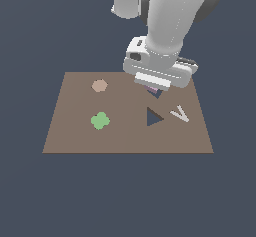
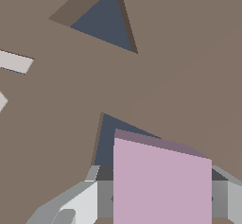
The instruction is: Insert a designated object into the corresponding slot on a board.
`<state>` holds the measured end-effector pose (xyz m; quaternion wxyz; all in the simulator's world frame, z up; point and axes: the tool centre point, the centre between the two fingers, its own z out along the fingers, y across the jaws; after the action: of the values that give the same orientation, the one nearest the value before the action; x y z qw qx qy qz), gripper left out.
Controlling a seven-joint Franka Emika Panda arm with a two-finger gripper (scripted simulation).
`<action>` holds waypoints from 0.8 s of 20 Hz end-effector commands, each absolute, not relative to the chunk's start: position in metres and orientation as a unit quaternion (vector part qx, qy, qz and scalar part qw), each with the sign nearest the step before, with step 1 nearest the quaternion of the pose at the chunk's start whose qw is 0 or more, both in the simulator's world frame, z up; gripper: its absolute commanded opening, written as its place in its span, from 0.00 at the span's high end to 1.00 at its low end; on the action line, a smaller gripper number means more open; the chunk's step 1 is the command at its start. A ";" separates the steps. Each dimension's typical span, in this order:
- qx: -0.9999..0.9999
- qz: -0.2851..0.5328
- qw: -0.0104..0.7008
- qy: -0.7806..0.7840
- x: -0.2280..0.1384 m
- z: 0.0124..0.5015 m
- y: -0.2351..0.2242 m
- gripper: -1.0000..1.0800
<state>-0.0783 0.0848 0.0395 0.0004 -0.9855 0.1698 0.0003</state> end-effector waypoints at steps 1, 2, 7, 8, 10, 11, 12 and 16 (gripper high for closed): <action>-0.980 0.000 0.001 0.197 -0.076 0.040 0.089 1.00; -0.978 0.000 0.001 0.206 -0.075 0.040 0.091 1.00; -0.970 0.000 0.001 0.242 -0.071 0.040 0.096 1.00; -0.969 0.000 0.000 0.248 -0.070 0.040 0.097 1.00; -0.967 0.000 0.000 0.256 -0.069 0.041 0.098 1.00; -0.966 0.000 0.000 0.260 -0.069 0.041 0.098 1.00; -0.965 0.000 0.000 0.262 -0.068 0.041 0.099 1.00; -0.964 0.000 0.000 0.267 -0.068 0.041 0.099 1.00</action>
<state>-0.0680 0.0993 0.0404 0.0004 -0.9643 0.2648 0.0006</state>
